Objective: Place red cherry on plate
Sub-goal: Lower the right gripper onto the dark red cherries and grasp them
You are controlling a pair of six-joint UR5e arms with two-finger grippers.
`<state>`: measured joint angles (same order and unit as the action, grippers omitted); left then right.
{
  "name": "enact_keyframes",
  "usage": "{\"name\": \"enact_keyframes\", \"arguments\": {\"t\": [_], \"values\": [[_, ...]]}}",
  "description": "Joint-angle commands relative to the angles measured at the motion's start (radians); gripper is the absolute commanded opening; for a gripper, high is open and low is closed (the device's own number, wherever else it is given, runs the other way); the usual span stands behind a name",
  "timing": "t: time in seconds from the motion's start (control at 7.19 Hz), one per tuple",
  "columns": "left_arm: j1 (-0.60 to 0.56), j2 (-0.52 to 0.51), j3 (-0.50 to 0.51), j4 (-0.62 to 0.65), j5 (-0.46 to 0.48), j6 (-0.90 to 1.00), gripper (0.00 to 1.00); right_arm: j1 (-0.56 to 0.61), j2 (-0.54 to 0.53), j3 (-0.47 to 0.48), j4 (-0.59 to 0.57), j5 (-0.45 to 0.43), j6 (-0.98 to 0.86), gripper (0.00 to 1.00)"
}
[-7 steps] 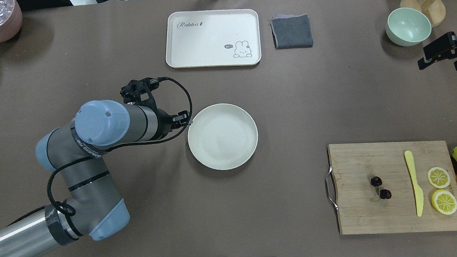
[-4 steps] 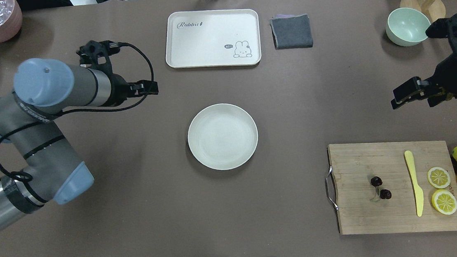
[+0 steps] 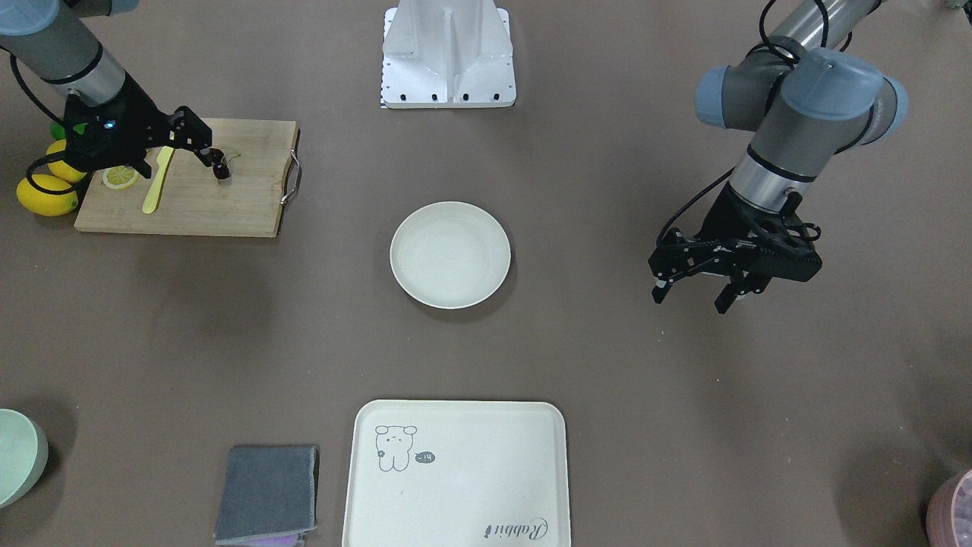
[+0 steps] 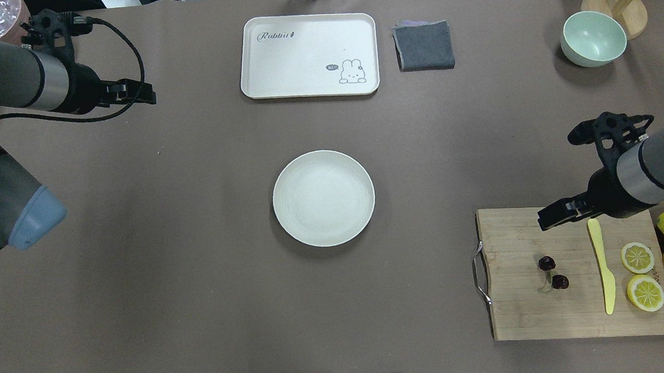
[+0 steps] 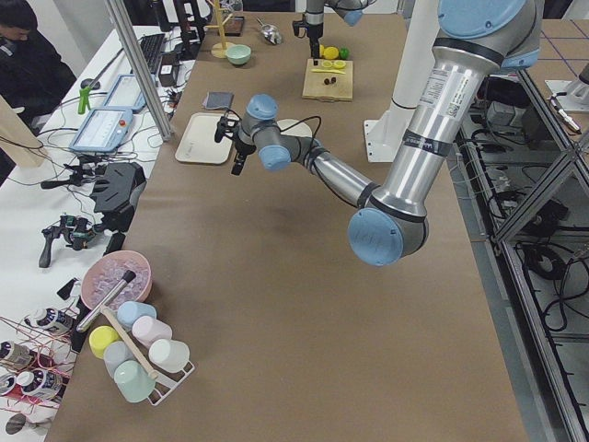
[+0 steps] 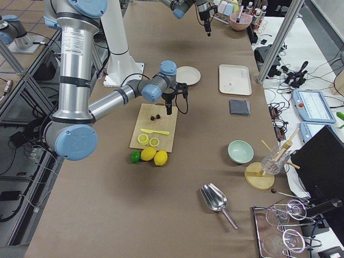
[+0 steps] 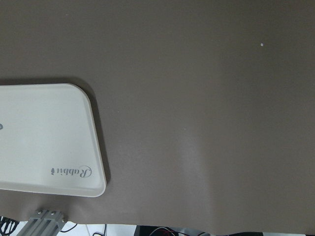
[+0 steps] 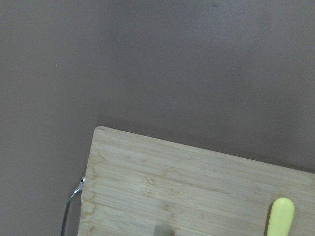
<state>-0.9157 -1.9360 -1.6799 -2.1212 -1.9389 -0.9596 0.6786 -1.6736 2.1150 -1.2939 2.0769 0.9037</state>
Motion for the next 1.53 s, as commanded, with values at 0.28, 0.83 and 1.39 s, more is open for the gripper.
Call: {"name": "enact_keyframes", "arguments": {"t": [0.28, 0.83, 1.39], "values": [[-0.022, 0.023, 0.012, 0.01, -0.009, 0.065, 0.99, -0.142, -0.015, -0.15, 0.25, -0.109, 0.024, 1.0], [-0.022, 0.023, 0.011, 0.012, -0.009, 0.065, 0.99, -0.16, -0.064, -0.121, 0.257, -0.106, 0.027, 0.9], [-0.022, 0.032, 0.009, 0.01, -0.009, 0.065, 0.99, -0.183, -0.066, -0.115, 0.255, -0.113, 0.029, 0.21]]}}
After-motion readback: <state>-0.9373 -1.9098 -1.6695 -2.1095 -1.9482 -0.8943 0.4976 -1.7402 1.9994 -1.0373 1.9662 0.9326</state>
